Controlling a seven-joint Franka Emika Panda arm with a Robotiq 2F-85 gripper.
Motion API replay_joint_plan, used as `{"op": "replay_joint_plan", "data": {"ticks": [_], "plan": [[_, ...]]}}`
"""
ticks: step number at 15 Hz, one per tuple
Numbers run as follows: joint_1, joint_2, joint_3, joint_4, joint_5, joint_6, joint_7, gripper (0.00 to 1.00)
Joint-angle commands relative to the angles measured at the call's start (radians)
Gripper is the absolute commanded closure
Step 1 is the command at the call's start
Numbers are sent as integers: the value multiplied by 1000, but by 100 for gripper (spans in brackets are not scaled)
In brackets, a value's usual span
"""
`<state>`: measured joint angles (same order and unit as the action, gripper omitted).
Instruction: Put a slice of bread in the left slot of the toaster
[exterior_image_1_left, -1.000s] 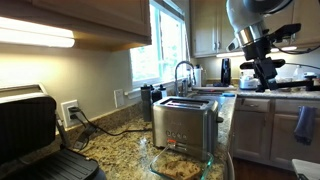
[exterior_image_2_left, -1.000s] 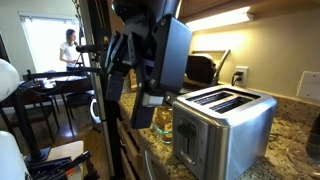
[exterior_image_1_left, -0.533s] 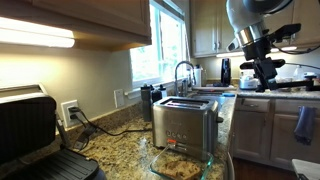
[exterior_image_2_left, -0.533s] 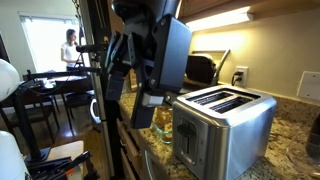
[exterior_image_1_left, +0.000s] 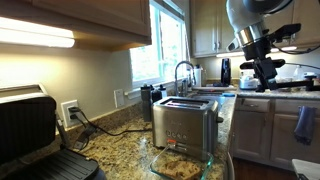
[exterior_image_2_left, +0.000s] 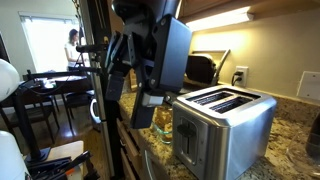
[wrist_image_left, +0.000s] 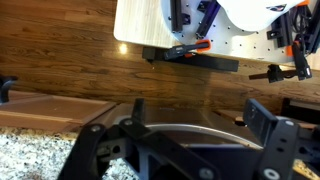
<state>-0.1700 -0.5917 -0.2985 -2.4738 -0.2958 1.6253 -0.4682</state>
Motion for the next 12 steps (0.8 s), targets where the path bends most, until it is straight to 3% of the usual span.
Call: {"op": "replay_joint_plan", "data": {"ticks": [1,12], "plan": [[5,0,-4,2,-1,-4,2,0],[8,-7,0,-6,-3,-3,-1,0]]}}
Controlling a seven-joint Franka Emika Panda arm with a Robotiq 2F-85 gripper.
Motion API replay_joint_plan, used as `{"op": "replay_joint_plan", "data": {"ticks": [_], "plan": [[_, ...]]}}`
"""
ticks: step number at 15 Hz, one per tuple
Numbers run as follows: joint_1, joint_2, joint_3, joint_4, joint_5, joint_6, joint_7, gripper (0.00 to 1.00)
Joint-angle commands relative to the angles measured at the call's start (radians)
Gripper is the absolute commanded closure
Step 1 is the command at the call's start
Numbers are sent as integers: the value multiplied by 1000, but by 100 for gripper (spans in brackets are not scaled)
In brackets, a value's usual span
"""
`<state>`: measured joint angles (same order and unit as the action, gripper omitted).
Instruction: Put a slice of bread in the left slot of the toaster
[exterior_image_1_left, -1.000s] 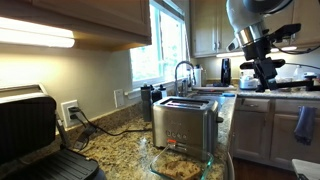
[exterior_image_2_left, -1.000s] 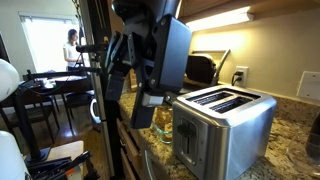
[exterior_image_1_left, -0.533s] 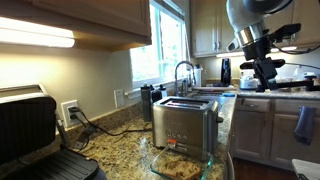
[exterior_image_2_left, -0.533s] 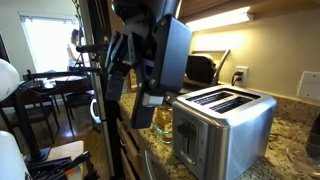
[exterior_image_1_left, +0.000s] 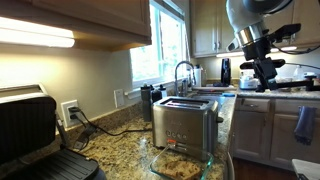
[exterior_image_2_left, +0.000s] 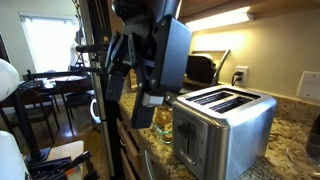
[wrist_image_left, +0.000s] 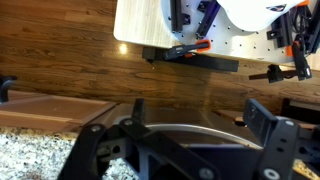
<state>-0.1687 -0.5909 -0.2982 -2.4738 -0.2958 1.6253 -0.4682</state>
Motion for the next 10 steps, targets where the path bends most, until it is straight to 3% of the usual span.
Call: {"op": "replay_joint_plan", "data": {"ticks": [1,10], "plan": [[8,-10,1,-8,-4,-3,-2,0],[15,-82,39,-75,-22,-27,-6,0]]}}
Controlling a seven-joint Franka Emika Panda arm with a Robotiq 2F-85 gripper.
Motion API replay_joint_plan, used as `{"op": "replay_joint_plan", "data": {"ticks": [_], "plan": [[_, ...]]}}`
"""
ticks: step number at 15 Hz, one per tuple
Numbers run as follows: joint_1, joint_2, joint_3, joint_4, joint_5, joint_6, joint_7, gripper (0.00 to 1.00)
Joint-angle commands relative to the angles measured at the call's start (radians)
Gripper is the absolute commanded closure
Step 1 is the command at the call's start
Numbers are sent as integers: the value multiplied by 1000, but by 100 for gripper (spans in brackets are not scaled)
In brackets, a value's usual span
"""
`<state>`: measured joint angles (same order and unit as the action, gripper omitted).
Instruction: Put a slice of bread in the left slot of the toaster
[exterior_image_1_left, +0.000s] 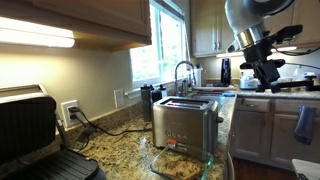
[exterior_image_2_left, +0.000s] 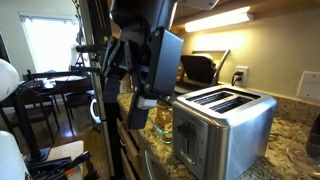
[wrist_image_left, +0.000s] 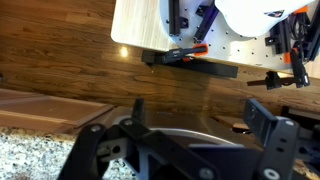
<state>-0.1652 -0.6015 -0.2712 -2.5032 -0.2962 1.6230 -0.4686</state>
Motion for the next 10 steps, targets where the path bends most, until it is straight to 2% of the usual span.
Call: {"op": "replay_joint_plan", "data": {"ticks": [1,10], "plan": [[14,-85,20,-56,-23,-27,-5,0],[74,-177,87,-140,-20,-43,5,0]]}}
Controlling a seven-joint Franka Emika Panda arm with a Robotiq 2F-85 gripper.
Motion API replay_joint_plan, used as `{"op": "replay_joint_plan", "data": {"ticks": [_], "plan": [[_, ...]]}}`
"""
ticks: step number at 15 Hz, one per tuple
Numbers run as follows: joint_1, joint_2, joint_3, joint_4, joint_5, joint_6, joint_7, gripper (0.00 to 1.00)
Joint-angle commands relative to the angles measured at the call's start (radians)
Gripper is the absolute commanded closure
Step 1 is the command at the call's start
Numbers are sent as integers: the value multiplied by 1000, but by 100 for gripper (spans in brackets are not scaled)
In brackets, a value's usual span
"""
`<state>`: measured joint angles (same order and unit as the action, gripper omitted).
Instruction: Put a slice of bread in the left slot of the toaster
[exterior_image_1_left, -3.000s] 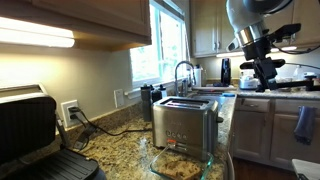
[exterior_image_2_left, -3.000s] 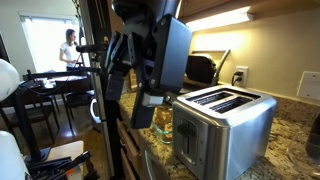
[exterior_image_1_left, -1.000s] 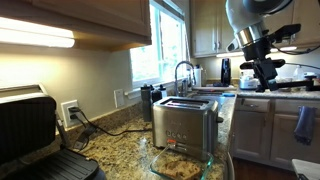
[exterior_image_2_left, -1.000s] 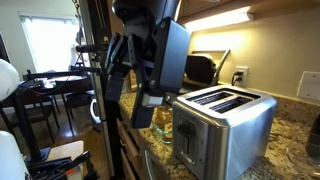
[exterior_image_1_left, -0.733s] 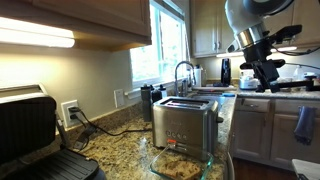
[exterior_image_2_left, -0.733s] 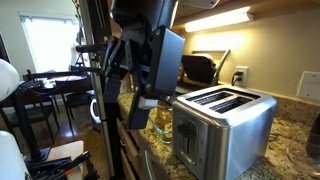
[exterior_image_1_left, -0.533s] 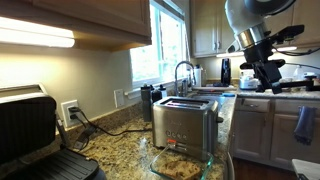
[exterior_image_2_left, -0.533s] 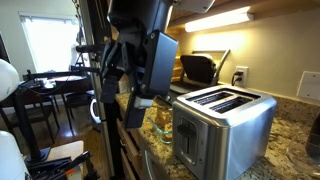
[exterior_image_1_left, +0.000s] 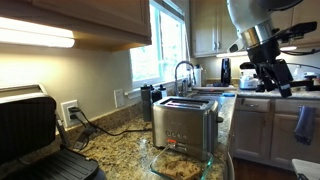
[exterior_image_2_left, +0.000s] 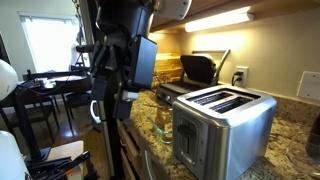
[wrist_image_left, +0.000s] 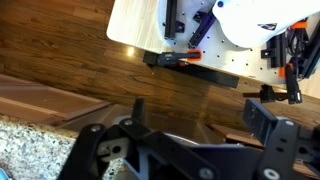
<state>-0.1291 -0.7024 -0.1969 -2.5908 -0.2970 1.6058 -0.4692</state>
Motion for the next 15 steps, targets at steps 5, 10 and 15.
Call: {"op": "replay_joint_plan", "data": {"ticks": [5,10,15], "plan": [[93,-92,42,-83,-8,-41,10,0],[130,-83,51,-85,5,-28,12,0],[164,-69,69,-80,27,-16,27,0]]}}
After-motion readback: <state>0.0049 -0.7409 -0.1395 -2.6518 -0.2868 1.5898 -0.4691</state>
